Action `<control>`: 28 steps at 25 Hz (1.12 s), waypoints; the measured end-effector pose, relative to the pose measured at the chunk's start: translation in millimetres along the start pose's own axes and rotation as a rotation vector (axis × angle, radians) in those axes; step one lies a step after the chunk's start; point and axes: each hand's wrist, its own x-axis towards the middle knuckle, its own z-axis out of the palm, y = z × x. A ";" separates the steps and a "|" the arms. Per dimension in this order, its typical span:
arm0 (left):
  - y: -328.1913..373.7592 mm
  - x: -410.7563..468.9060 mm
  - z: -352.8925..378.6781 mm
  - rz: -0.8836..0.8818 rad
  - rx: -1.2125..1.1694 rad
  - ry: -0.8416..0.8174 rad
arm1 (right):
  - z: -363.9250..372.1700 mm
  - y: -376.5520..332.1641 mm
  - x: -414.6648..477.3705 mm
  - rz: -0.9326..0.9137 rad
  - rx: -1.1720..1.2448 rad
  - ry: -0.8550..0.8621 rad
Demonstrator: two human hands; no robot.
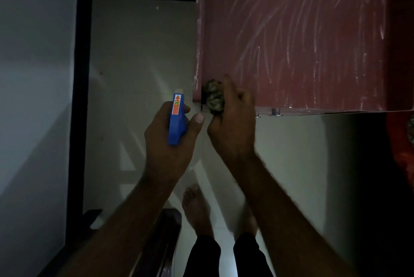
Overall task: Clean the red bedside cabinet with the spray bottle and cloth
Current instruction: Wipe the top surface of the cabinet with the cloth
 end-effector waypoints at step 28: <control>16.1 -22.6 30.7 0.036 -0.016 -0.183 | -41.4 54.9 -0.5 0.074 -0.038 0.118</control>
